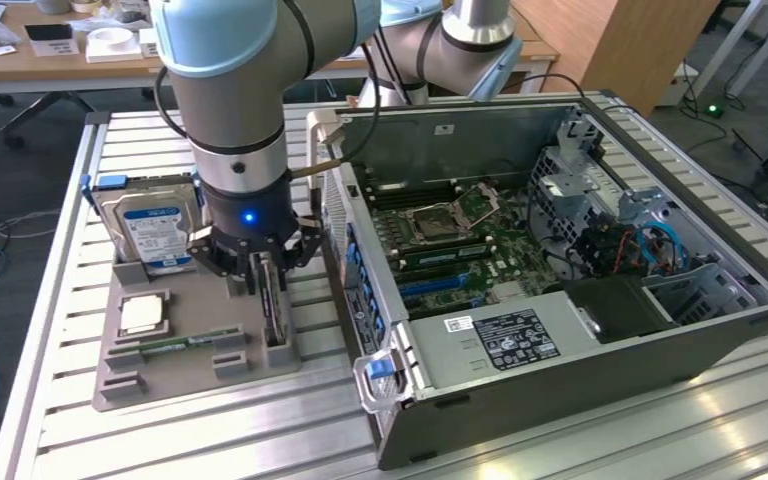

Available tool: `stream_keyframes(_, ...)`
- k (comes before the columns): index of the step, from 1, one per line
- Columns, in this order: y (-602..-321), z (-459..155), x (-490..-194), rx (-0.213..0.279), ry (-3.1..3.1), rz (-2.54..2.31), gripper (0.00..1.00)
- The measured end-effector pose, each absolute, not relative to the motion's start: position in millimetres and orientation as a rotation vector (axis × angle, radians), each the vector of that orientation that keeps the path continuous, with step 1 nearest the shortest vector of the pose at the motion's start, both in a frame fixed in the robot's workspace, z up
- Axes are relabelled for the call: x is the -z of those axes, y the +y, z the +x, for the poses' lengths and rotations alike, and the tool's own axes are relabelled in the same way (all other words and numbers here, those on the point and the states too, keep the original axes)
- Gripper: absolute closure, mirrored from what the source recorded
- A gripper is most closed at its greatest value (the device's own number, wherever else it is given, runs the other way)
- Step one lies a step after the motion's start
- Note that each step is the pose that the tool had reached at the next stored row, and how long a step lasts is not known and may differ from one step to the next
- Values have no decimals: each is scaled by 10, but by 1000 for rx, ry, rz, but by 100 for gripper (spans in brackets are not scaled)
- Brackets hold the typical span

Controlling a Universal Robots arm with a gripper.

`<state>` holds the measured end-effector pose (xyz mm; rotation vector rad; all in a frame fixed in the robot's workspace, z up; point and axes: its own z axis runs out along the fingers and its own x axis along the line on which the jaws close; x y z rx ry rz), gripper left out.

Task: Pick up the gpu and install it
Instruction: 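Pick up the gpu and move the gpu toward the slot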

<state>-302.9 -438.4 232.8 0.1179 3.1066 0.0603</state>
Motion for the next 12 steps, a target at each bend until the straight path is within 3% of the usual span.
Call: stream_keyframes(12,-4378,-3032,-2307,-60,3107,118,58)
